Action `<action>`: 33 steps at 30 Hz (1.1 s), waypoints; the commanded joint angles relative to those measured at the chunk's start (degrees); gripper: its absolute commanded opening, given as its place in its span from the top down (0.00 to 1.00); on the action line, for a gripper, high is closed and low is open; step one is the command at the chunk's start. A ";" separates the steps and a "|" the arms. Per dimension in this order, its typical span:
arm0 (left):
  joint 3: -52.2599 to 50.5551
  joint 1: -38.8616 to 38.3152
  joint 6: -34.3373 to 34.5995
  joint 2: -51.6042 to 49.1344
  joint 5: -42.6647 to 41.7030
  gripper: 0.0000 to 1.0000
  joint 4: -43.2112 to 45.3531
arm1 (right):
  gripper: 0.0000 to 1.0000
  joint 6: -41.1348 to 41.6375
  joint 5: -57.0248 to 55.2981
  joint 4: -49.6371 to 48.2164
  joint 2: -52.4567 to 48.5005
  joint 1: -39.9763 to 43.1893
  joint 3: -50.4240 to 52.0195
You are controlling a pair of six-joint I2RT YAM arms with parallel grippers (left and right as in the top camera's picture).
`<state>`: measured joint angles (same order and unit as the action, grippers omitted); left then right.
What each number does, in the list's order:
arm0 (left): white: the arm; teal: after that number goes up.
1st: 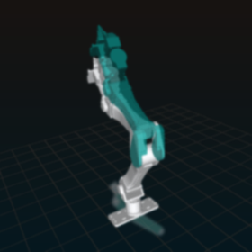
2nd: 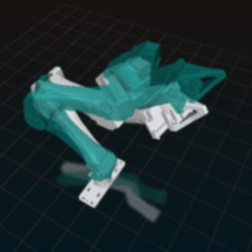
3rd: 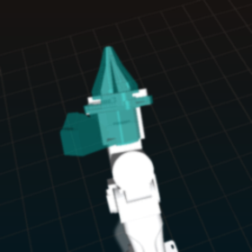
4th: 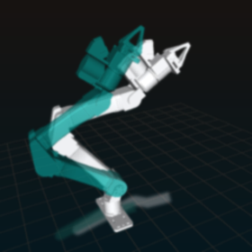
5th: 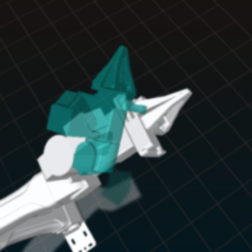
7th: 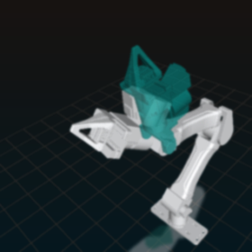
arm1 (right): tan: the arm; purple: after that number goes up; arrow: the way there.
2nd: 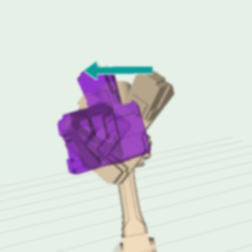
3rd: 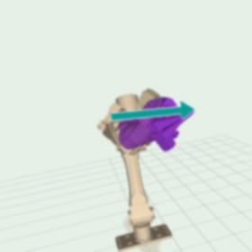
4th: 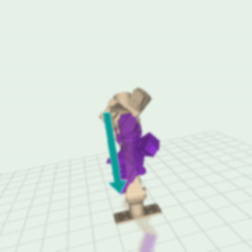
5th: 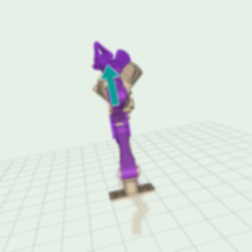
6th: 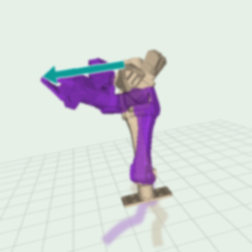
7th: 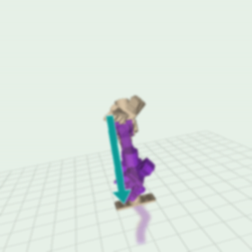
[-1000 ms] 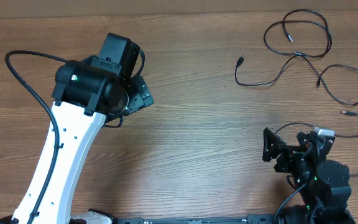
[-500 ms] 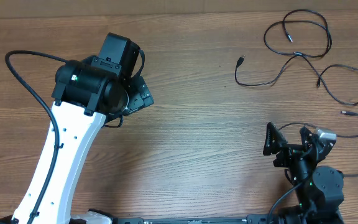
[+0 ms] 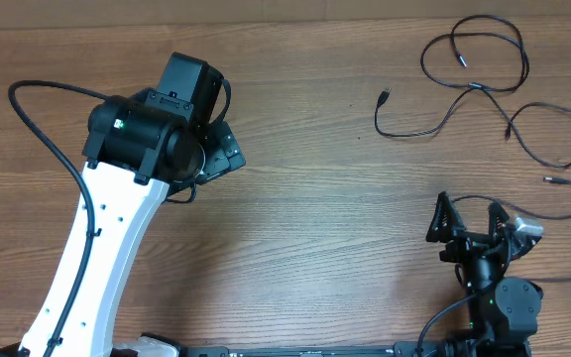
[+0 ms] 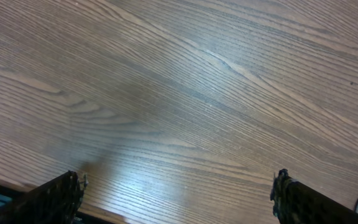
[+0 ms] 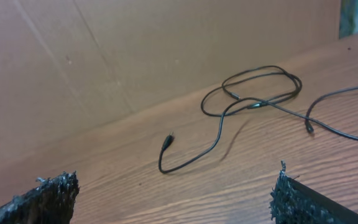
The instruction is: Untangle cables
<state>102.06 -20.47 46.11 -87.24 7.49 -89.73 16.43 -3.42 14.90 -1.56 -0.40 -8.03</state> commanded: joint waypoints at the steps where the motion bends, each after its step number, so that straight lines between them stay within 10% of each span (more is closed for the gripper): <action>1: 1.16 0.20 -1.09 0.24 -0.02 0.00 0.07 | 0.00 -0.39 -0.57 -1.36 1.44 0.22 1.68; 33: 1.16 0.20 -1.09 0.24 -0.02 0.00 0.07 | 0.00 -0.48 -4.52 -10.91 1.40 0.22 7.58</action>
<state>102.06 -20.47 46.11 -87.24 7.49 -89.76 16.43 -6.94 4.23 -0.80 -0.40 -1.06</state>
